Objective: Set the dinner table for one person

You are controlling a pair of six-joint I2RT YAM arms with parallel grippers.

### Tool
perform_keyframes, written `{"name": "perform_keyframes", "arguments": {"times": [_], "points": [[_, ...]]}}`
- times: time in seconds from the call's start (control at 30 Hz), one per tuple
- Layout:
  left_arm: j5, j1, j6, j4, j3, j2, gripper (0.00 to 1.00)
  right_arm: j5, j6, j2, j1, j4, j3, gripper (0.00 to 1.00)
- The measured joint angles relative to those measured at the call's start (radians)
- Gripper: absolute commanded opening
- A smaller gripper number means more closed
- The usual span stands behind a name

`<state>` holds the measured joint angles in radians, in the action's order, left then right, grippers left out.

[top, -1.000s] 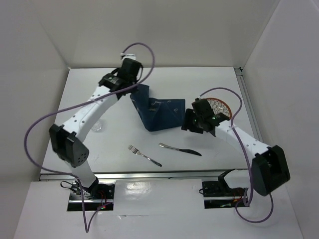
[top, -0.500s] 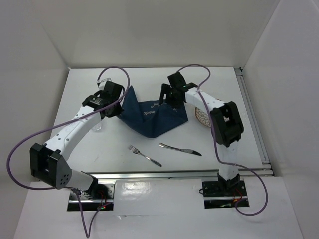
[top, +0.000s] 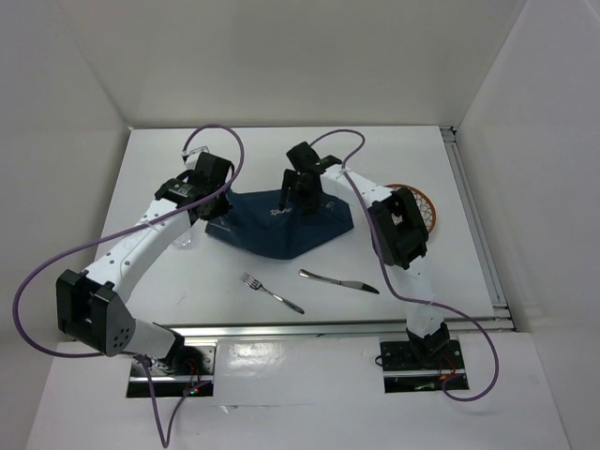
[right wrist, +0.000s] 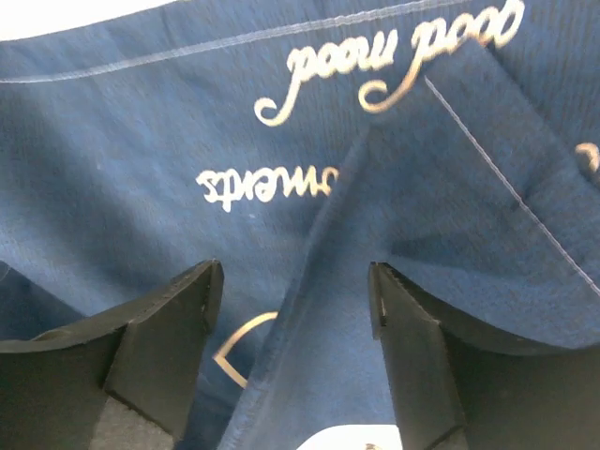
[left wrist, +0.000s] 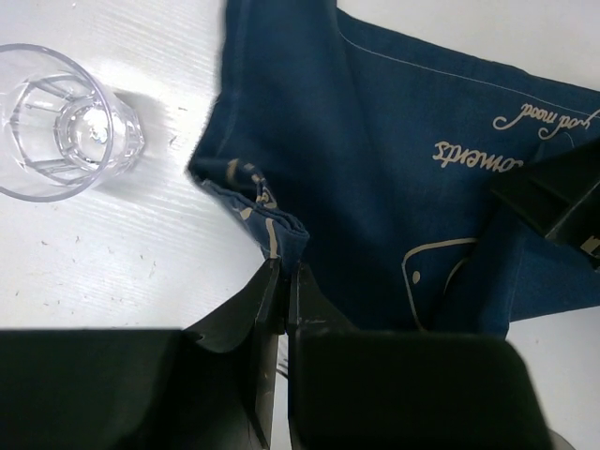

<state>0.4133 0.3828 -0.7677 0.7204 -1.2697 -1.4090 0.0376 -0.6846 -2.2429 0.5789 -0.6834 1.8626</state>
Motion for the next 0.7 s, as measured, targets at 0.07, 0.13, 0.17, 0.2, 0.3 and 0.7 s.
{"name": "perform_keyframes", "arguments": {"times": [0.07, 0.13, 0.17, 0.2, 0.3, 0.7], "points": [[0.002, 0.0, 0.0, 0.0, 0.0, 0.0, 0.0, 0.011, -0.011, 0.006, -0.001, 0.011, -0.03, 0.61], [0.003, 0.0, 0.0, 0.0, 0.0, 0.0, 0.0, 0.023, -0.017, 0.008, -0.001, 0.01, -0.07, 0.37], [0.004, 0.0, 0.001, 0.0, 0.0, 0.0, 0.0, 0.027, -0.025, 0.008, -0.001, 0.011, -0.085, 0.29], [0.006, 0.0, 0.001, 0.0, 0.0, 0.0, 0.0, 0.032, -0.029, 0.008, -0.001, 0.01, -0.1, 0.2], [0.013, 0.0, 0.003, 0.0, 0.0, 0.0, 0.0, 0.035, -0.037, 0.01, -0.001, 0.011, -0.107, 0.0], [-0.045, -0.135, 0.134, 0.001, -0.316, -0.216, 0.0, -0.087, 0.054, 0.019, -0.079, -0.054, 0.286, 0.0]]}}
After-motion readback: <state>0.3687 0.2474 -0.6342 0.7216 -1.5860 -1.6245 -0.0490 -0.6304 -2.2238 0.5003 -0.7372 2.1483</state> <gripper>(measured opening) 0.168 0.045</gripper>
